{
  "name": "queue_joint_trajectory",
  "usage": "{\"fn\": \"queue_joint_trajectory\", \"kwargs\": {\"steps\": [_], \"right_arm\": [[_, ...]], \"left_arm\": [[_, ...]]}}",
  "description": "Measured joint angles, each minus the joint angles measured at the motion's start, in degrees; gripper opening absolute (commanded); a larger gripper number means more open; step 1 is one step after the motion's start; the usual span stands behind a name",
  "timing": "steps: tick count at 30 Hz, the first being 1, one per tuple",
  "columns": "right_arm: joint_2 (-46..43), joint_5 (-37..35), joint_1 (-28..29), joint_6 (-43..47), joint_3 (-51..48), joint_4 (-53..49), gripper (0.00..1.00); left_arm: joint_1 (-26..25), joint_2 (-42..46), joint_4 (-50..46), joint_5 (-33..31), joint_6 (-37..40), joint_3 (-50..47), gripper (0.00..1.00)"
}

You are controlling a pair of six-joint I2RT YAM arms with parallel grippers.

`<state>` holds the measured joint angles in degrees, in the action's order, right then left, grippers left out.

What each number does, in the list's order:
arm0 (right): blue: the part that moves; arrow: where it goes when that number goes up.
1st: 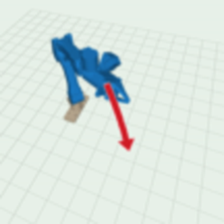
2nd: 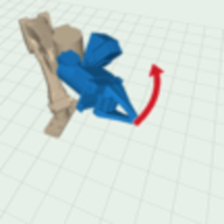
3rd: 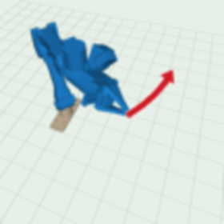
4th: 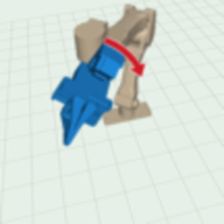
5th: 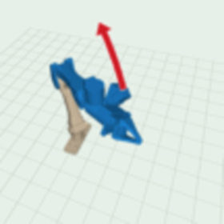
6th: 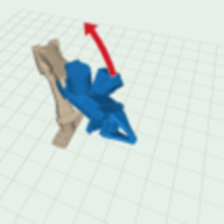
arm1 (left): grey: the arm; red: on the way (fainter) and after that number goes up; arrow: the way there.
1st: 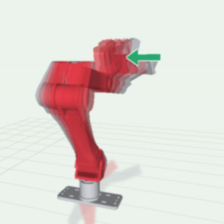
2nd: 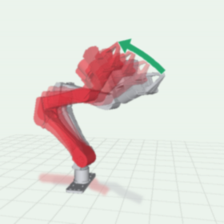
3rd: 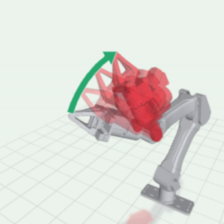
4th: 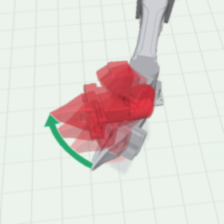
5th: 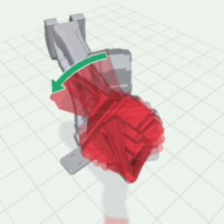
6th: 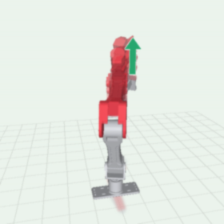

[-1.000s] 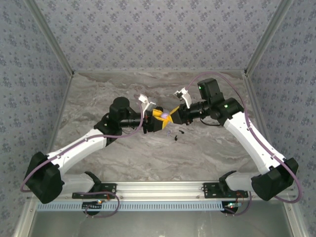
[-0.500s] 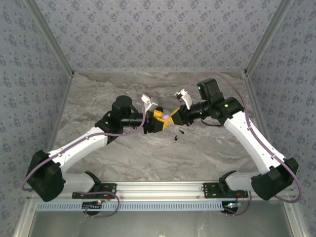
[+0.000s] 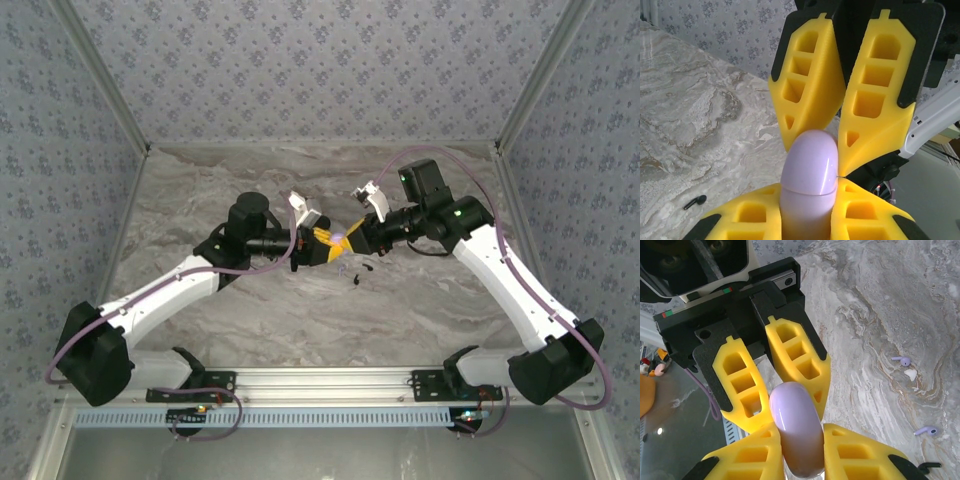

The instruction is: Insert the wireless bluetooth earbuds into the charging case

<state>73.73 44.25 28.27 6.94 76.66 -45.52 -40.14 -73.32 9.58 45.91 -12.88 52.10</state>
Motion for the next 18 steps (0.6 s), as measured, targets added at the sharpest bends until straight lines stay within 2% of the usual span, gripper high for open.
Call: {"fn": "queue_joint_trajectory", "kwargs": {"steps": [7,18], "right_arm": [[0.0,-0.04,-0.9,-1.55,0.0,0.76,0.41],[-0.02,-6.27,-3.41,-5.4,0.0,3.74,0.5]], "left_arm": [[0.0,0.02,1.44,-0.11,0.28,-0.15,0.11],[-1.66,0.74,3.85,1.07,4.35,-2.34,0.09]]}}
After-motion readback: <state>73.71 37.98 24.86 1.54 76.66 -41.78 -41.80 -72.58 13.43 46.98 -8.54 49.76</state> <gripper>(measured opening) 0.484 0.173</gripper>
